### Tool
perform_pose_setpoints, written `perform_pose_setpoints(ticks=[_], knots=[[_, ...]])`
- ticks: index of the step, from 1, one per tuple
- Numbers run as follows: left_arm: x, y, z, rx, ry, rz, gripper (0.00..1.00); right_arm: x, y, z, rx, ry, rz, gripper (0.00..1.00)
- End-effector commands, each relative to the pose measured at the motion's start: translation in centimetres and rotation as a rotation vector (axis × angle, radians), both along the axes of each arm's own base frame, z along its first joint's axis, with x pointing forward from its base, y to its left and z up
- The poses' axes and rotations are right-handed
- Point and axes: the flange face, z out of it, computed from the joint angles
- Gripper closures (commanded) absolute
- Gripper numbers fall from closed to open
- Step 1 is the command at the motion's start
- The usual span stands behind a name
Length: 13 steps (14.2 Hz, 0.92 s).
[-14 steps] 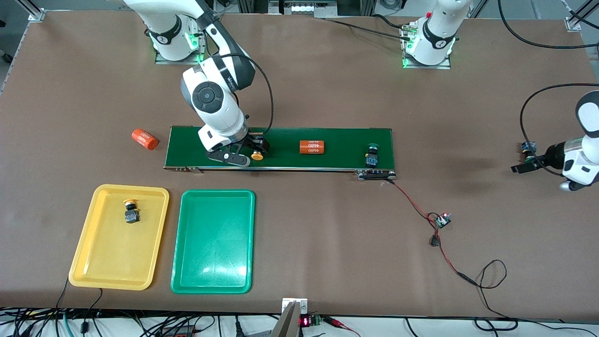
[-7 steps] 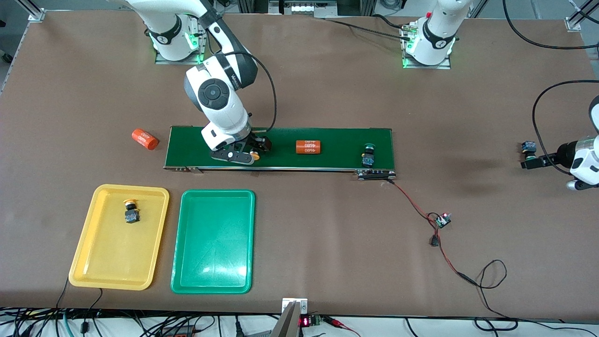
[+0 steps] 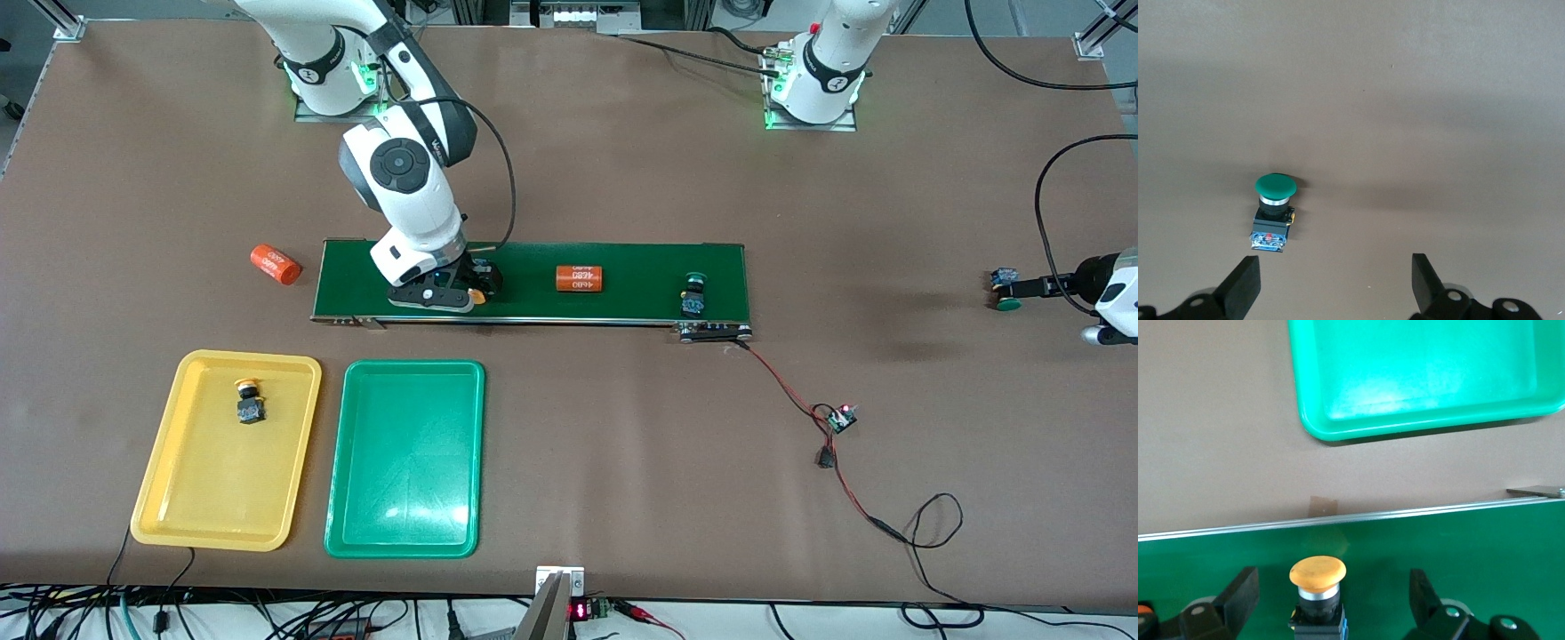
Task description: Sort buttons by color to trays
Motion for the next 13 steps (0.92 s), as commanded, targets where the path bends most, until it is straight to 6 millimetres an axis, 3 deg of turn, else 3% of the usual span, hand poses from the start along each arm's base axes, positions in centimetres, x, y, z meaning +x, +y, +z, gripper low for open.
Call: perform_pose_setpoints(ticks=[1, 4, 10, 13], knots=[[0.0, 0.4, -1.3, -0.024, 0.012, -0.057, 0.0, -0.8, -0.5, 0.3, 0.002, -0.016, 0.013, 0.0], [-0.5, 1.5, -4.0, -0.054, -0.004, -0.059, 0.0, -1.1, -0.3, 0.1, 0.001, -0.01, -0.003, 0.0], [-1.7, 4.0, -3.8, 0.016, 0.006, -0.11, 0.0, -2.4, -0.7, -2.3, -0.025, 0.031, -0.001, 0.0], [-2.6, 5.6, -4.0, 0.011, -0.025, -0.135, 0.0, -2.5, -0.8, -2.6, -0.03, 0.037, 0.007, 0.0]])
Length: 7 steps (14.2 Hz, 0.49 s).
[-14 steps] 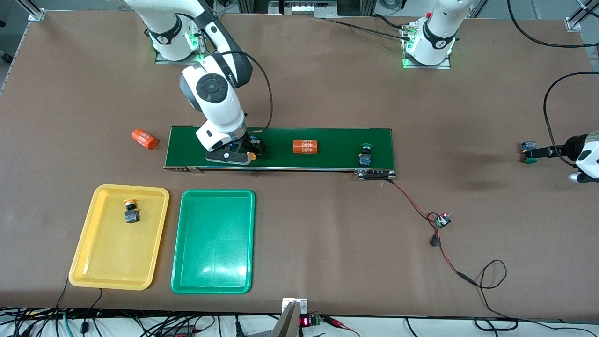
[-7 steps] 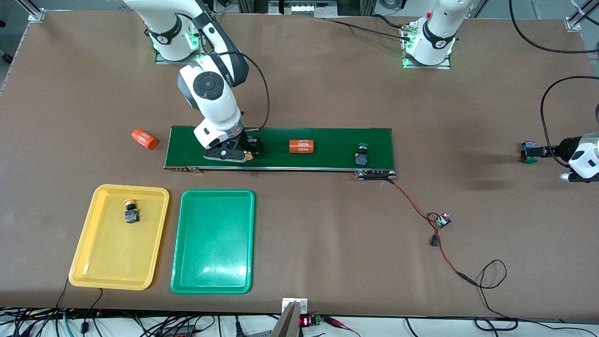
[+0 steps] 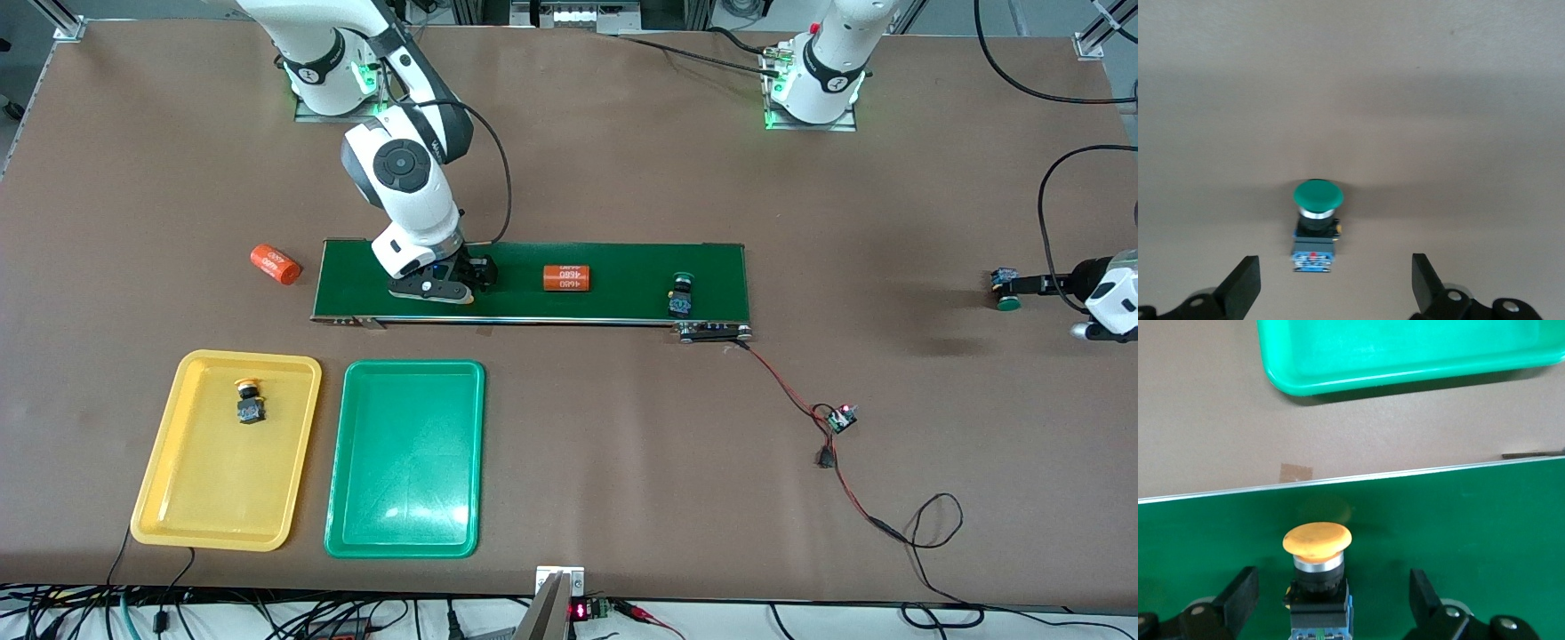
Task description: Sort buttons by color to trays
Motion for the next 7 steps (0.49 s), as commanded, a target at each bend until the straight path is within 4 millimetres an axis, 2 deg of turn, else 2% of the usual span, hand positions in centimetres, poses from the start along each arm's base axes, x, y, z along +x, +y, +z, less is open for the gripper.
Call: perform_pose_setpoints(ticks=[1, 2, 3, 6, 7], knots=[[-1.2, 1.4, 0.2, 0.008, -0.016, -0.034, 0.0, -0.2, -0.2, 0.0, -0.003, -0.009, 0.028, 0.02], [-1.8, 1.5, 0.0, 0.008, -0.014, -0.03, 0.0, -0.1, -0.4, -0.1, -0.005, -0.008, 0.043, 0.05], [-2.3, 1.2, -0.2, 0.011, -0.013, -0.031, 0.0, 0.0, -0.5, -0.2, -0.006, -0.006, 0.05, 0.14], [-3.1, 1.3, -0.7, 0.005, -0.01, -0.022, 0.0, 0.0, -0.7, -0.3, -0.009, -0.003, 0.068, 0.47], [-3.3, 1.1, -1.1, 0.006, -0.017, -0.023, 0.0, 0.1, -0.8, -0.3, -0.009, -0.003, 0.073, 0.55]])
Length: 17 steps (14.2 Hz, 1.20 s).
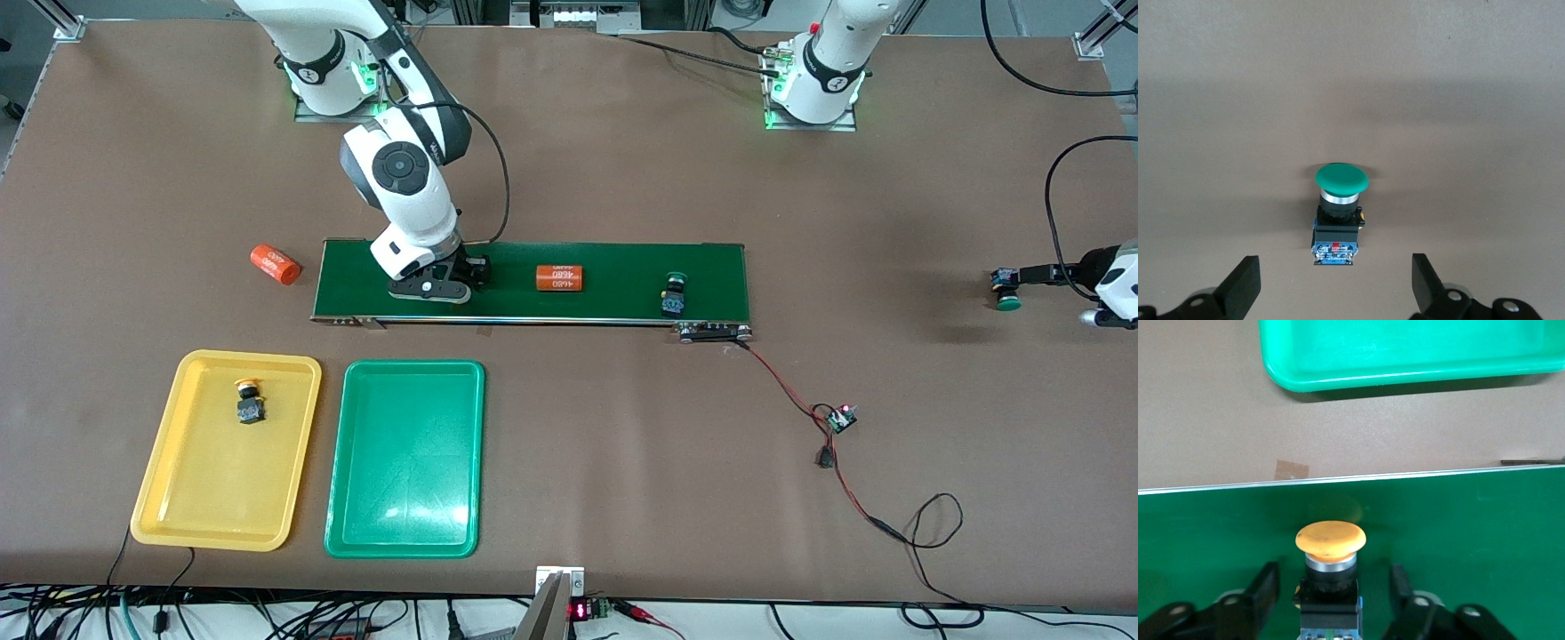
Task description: Sort buttons by color to trays
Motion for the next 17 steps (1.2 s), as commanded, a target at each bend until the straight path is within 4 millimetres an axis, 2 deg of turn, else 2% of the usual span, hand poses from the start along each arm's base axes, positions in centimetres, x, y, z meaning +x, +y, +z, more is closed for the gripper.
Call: perform_pose_setpoints(ticks=[1, 3, 5, 8, 10, 14, 17], knots=[[-1.1, -0.6, 0.1, 0.024, -0.012, -0.029, 0.0, 0.0, -0.5, -0.1, -0.003, -0.008, 0.026, 0.6], [-1.2, -1.0, -0.6, 0.021, -0.025, -0.037, 0.0, 0.3, -0.9, -0.1, -0.004, -0.007, 0.037, 0.68], [-1.4, -1.4, -1.3, 0.026, -0.049, -0.043, 0.0, 0.6, -1.4, -0.1, -0.008, -0.003, 0.049, 0.72], [-2.2, -1.1, -1.9, 0.026, -0.04, -0.091, 0.0, 0.9, -1.5, 0.8, -0.006, -0.01, 0.07, 0.72], [-2.4, -0.9, -2.0, 0.021, -0.039, -0.143, 0.0, 1.2, -2.7, 2.3, -0.03, 0.017, 0.111, 0.72], [-2.4, -1.2, -2.4, 0.015, -0.033, -0.154, 0.0, 3.8, -8.0, 5.9, -0.059, 0.049, 0.207, 0.72], [-2.5, -1.7, -3.6, 0.014, -0.071, -0.163, 0.0, 6.2, -13.5, 6.6, -0.063, 0.048, 0.277, 0.72]])
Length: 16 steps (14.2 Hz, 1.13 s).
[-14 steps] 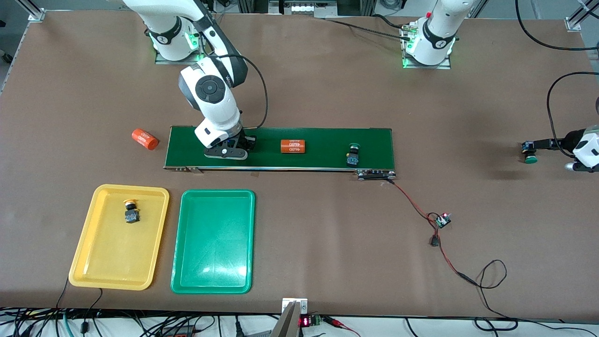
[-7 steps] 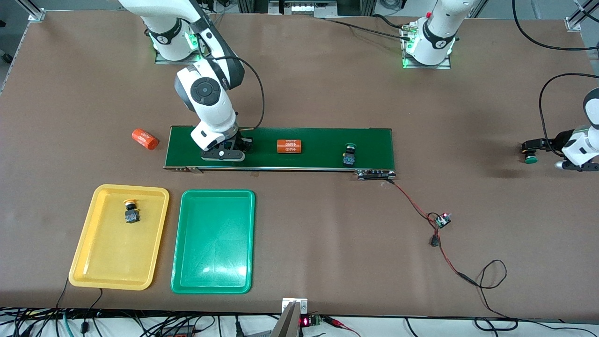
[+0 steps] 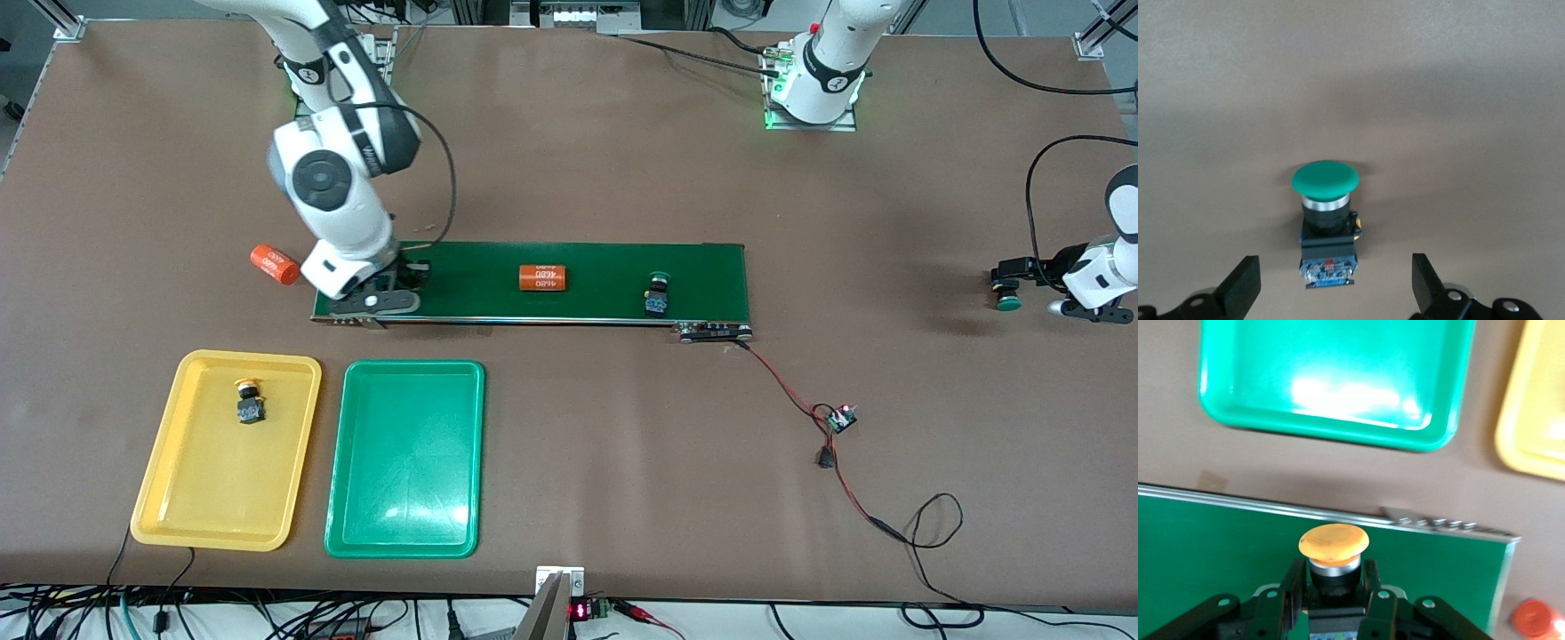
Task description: Sort buttons by color to trays
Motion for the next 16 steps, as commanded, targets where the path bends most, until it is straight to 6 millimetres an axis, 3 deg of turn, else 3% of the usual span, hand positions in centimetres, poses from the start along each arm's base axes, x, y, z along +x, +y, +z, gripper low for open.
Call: perform_pose_setpoints(ticks=[1, 7, 8, 11, 12, 15, 16], knots=[[-0.5, -0.4, -0.6, 0.02, -0.033, -0.05, 0.0, 1.8, -5.1, 0.5, -0.012, 0.009, 0.071, 0.72], [-1.0, -0.1, -1.6, 0.011, -0.032, -0.045, 0.03, 6.0, -16.7, -1.1, -0.082, -0.041, 0.201, 0.72], [-1.0, -0.1, -1.8, 0.008, -0.03, -0.049, 0.1, 6.6, -18.1, -1.8, -0.08, -0.062, 0.23, 0.72], [-0.9, 0.0, -2.6, 0.011, -0.045, -0.071, 0.16, 8.2, -21.1, -4.7, -0.081, -0.131, 0.276, 0.72], [-0.9, -0.1, -2.6, 0.01, -0.047, -0.073, 0.24, 9.0, -22.1, -5.5, -0.082, -0.146, 0.275, 0.72], [-1.3, 0.6, -2.1, 0.023, -0.042, -0.026, 0.87, 10.4, -22.4, -6.7, -0.08, -0.165, 0.284, 0.72], [-1.6, 1.0, -2.0, 0.025, -0.04, -0.024, 1.0, 10.7, -22.4, -6.8, -0.08, -0.168, 0.284, 0.72]])
